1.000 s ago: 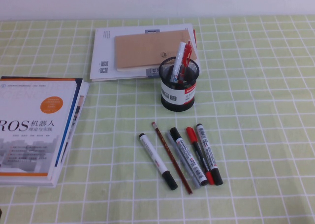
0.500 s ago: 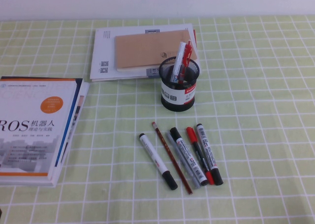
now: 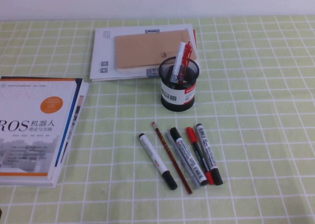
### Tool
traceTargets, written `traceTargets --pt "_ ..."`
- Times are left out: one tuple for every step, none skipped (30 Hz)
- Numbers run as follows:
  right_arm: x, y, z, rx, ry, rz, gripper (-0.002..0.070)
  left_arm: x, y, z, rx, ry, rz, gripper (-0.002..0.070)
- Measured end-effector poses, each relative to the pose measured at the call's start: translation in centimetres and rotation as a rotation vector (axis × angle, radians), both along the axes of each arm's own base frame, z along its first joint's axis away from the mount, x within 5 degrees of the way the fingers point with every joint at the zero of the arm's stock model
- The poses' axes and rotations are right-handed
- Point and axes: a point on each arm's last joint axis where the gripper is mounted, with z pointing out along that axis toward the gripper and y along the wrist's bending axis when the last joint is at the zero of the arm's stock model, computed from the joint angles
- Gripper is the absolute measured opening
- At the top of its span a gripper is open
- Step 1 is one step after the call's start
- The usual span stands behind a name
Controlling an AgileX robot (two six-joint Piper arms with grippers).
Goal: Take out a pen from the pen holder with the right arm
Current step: 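Take a marker out of the pen holder and lay it on the table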
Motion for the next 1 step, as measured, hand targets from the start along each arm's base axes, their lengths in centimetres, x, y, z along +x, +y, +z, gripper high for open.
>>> traceTargets --pt "0.00 0.00 0.00 0.000 0.000 0.000 -0.0013 0.00 0.00 0.00 0.000 0.000 0.000 -0.0008"
